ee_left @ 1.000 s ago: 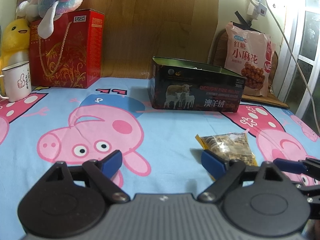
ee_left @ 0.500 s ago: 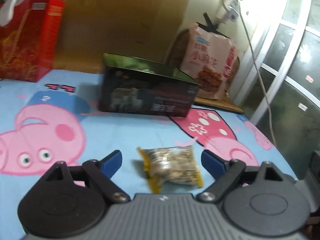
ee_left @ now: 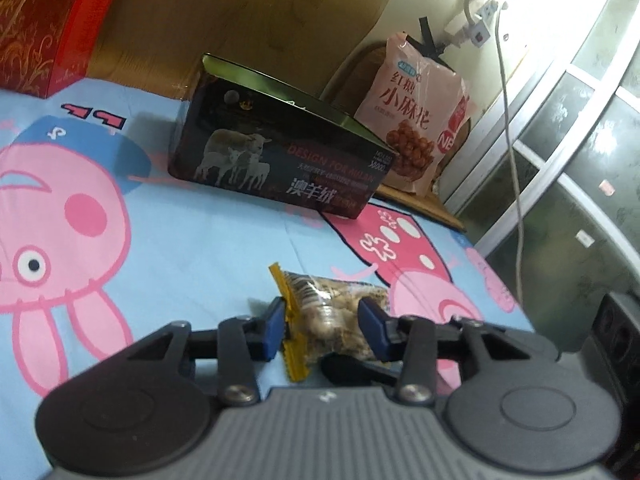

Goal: Organize snacks
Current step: 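Close the left tool on the clear nut packet with yellow ends, then hold the nut packet closed in the left tool and lift it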

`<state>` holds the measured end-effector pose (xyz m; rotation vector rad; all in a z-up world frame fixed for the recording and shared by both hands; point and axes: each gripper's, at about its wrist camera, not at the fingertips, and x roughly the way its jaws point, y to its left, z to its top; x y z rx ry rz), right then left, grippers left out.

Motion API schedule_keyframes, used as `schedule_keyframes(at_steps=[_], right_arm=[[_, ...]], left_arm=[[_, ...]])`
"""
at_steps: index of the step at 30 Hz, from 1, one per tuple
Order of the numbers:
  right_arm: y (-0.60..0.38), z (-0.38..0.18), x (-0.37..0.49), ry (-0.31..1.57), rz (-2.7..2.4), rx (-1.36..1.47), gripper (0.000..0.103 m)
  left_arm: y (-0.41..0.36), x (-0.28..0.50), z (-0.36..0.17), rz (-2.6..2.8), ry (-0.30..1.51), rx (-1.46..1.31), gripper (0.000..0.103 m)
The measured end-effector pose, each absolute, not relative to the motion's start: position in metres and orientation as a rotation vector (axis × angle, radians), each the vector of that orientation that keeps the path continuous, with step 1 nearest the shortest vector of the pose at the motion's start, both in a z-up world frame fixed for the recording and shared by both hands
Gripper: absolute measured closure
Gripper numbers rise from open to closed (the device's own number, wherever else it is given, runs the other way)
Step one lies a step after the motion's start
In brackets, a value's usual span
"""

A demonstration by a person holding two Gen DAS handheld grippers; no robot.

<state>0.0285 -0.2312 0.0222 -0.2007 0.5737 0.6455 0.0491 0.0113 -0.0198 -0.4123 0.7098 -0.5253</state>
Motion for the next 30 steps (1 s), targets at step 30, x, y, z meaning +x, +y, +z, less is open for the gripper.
schedule_keyframes(at_steps=[30], right_arm=[[-0.223,0.02,0.019,0.548,0.603,-0.242,0.062]], left_arm=[[0.004,0.042,-0.018,-0.514,0.685,-0.351,0.061]])
